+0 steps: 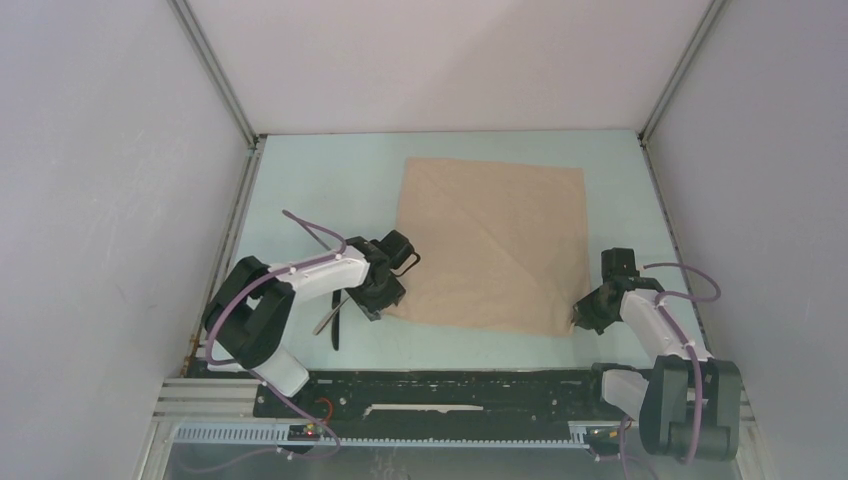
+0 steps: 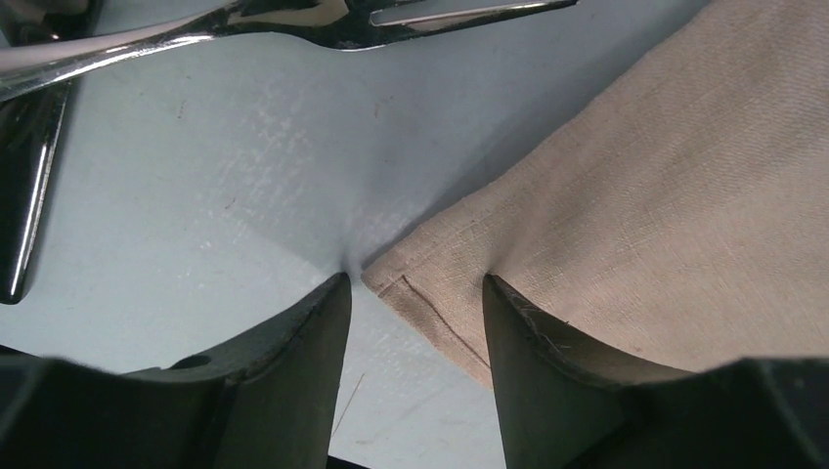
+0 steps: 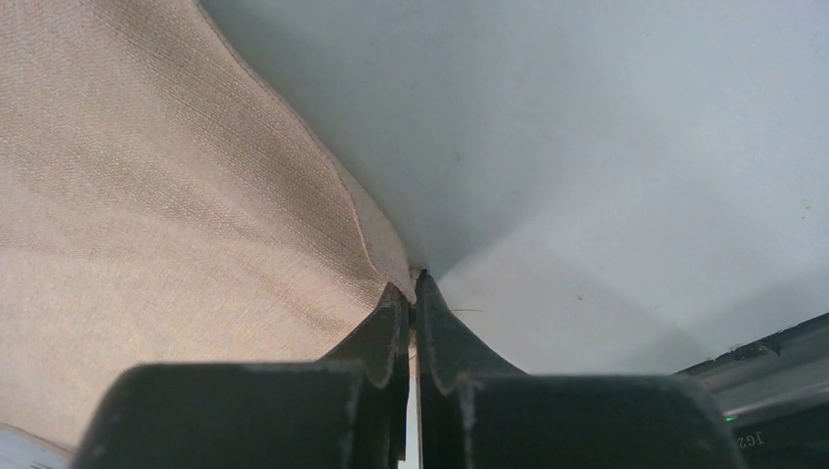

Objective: Fold the napkin into a case and place the utensils inside
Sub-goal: Pick up the flattened napkin from the center of the board.

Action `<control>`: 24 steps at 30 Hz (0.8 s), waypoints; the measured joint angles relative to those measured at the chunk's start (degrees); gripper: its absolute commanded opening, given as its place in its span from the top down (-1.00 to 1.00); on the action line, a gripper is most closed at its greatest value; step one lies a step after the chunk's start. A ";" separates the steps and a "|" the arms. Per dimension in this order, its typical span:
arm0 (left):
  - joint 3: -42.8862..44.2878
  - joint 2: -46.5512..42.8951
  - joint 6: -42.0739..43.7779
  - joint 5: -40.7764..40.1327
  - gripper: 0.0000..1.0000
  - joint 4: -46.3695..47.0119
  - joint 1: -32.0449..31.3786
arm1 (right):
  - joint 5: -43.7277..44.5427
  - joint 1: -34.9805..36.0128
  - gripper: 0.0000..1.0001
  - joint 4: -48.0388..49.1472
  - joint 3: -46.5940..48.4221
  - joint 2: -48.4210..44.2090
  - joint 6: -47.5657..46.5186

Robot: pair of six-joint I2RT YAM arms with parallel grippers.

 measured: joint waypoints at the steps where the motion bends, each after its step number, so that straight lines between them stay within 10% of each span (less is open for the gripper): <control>1: -0.20 0.20 0.00 -0.02 -0.16 0.13 0.00 | 0.00 0.00 1.00 0.02 -0.04 -0.11 0.00; 12: -0.59 1.01 0.22 0.24 0.33 2.40 0.55 | 0.02 -0.02 1.00 0.20 -0.57 -1.03 0.02; 16: -2.64 -0.94 1.16 0.26 0.85 5.42 0.79 | 0.00 -0.04 1.00 0.20 -0.68 -1.38 0.02; 24: -6.99 -4.44 3.65 0.83 1.00 15.80 2.51 | 1.18 -0.33 1.00 -1.95 -3.15 -10.54 0.44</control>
